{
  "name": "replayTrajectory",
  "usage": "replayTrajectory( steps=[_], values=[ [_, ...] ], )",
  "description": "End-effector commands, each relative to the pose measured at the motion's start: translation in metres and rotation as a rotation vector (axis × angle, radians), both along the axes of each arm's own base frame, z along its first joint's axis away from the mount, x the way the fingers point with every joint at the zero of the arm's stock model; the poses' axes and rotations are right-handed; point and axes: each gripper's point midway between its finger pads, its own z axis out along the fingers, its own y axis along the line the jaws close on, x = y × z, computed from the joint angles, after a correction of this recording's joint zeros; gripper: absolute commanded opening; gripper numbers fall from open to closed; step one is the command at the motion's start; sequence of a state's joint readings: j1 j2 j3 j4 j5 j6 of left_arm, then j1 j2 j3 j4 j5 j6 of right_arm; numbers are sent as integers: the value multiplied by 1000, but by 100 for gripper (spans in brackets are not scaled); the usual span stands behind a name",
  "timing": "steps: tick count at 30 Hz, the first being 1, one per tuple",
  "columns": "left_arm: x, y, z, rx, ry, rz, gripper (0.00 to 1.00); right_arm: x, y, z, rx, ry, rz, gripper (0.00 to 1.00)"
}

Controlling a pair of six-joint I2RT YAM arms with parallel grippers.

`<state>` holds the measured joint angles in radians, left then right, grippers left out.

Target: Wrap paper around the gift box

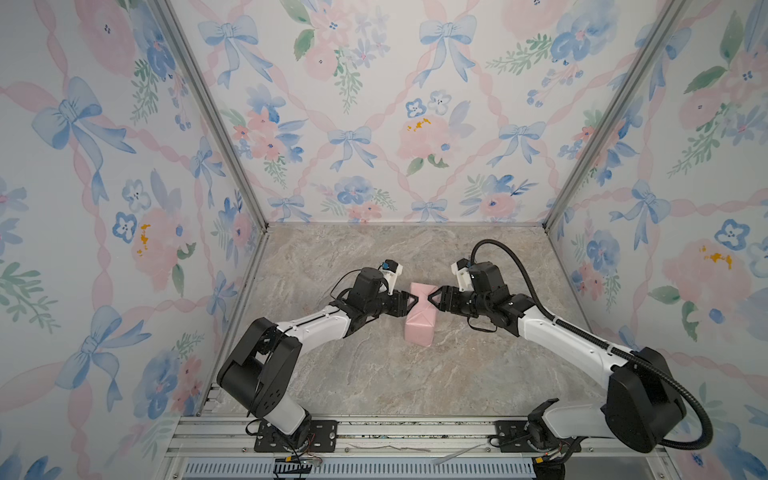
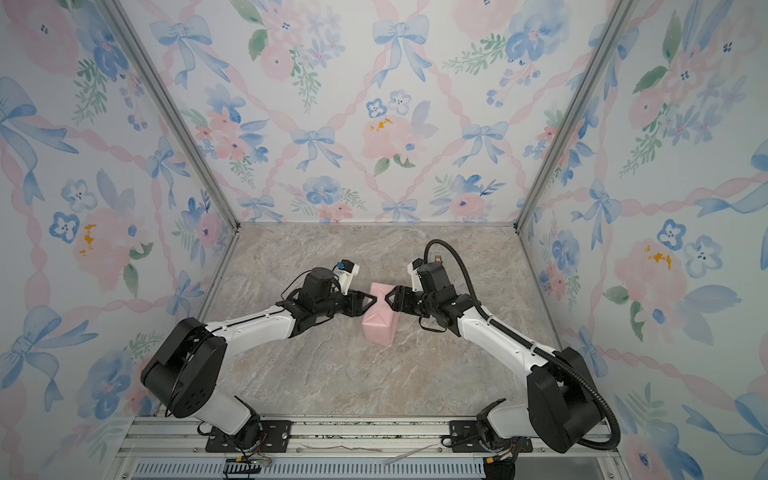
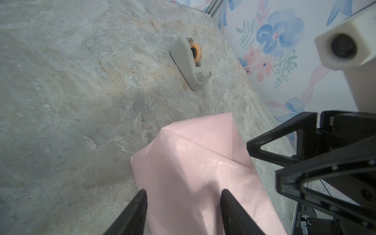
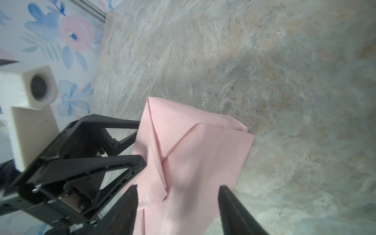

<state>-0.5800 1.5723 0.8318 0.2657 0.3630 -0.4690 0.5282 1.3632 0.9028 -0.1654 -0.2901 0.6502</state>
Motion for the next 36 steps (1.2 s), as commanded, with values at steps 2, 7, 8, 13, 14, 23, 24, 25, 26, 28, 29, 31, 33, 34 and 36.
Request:
replayTrajectory(
  steps=[2,7,8,13,14,23,24,25,26,28,29,31,33,34,36],
  values=[
    [-8,7,-25,67,43,17,59,-5,1,0,19,23,25,65],
    [-8,6,-19,66,23,16,59,-2,-2,-15,-22,56,14,64],
    [-9,5,-19,67,22,14,58,-2,-3,-19,-37,63,10,62],
    [-10,6,-7,61,-14,6,54,-2,-13,-43,-84,111,-15,41],
    [-9,6,-2,59,-30,7,51,-3,-14,-47,-88,117,-16,38],
    [-8,-10,52,-12,-153,-75,25,-4,-14,-50,-83,118,-13,32],
    [-9,-14,55,-19,-162,-91,23,-4,-14,-50,-82,119,-15,32],
    [-11,-20,56,-25,-164,-116,20,-4,-14,-50,-81,120,-15,32],
    [-11,-26,57,-31,-164,-135,18,-4,-14,-50,-79,120,-15,32],
    [-11,-33,55,-33,-155,-154,13,-4,-13,-50,-78,119,-14,32],
    [-11,-36,54,-36,-150,-163,12,-4,-13,-50,-78,118,-15,32],
    [-11,-42,49,-33,-140,-175,8,-4,-14,-50,-80,119,-16,32],
    [-10,-43,43,-25,-129,-176,5,-4,-14,-50,-81,119,-16,32],
    [-9,-43,36,-15,-121,-168,5,-4,-14,-50,-81,117,-14,32],
    [-8,-42,25,4,-103,-162,4,-5,-14,-51,-86,118,-15,32]
  ],
)
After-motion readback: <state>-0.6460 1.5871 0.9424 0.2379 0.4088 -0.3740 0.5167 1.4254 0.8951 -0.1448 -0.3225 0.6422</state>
